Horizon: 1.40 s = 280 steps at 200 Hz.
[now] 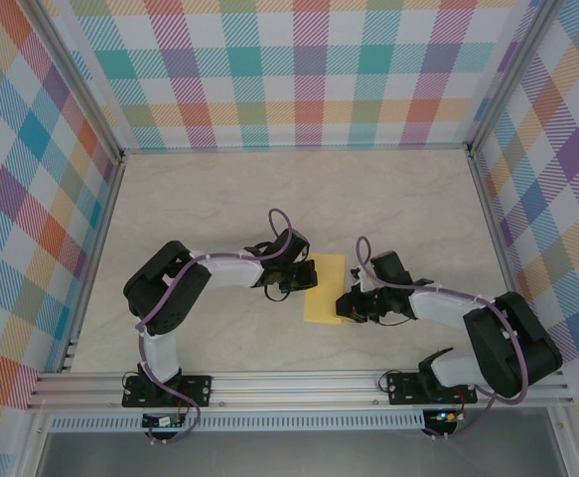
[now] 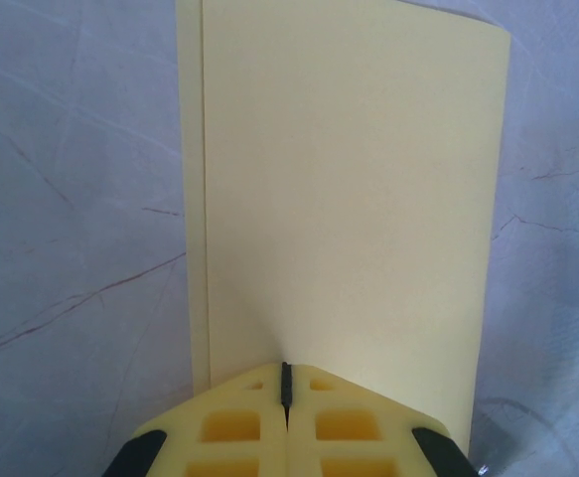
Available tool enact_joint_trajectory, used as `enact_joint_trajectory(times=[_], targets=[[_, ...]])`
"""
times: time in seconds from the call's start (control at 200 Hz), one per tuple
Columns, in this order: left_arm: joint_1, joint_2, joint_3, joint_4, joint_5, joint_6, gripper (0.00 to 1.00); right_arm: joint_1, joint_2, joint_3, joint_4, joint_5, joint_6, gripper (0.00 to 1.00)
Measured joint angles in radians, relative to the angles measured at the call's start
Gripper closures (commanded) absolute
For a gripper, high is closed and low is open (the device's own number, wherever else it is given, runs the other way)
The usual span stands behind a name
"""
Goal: Fold a paper plane with a square sheet of paper (pick it up from the middle)
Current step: Fold the square sheet of paper in half at the center of the table.
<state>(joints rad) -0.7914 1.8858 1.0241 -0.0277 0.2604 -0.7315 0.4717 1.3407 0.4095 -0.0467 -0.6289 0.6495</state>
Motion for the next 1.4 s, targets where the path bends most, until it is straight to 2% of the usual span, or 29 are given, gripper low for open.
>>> enact_joint_trajectory(times=[0.41,0.73,0.915,1.1,1.16,1.4], targets=[[0.0,0.0,0.0,0.0,0.0,0.0,1.0,0.015,0.043,-0.01,-0.045,0.061,-0.01,0.89],[0.0,0.0,0.0,-0.002,-0.004,0.001,1.0,0.058,0.104,0.056,-0.09,0.087,0.023,0.91],[0.0,-0.002,0.0,-0.005,-0.006,0.006,1.0,0.074,0.06,0.042,-0.092,0.125,0.032,0.86],[0.0,-0.014,0.0,-0.029,-0.013,0.012,1.0,0.078,-0.039,0.039,-0.18,0.178,0.032,0.81],[0.0,-0.023,0.0,-0.051,-0.019,0.015,0.98,0.078,-0.063,0.055,-0.217,0.202,0.031,0.8],[0.0,-0.107,0.0,-0.187,-0.073,0.021,0.76,0.078,-0.03,0.197,-0.275,0.274,0.031,0.76]])
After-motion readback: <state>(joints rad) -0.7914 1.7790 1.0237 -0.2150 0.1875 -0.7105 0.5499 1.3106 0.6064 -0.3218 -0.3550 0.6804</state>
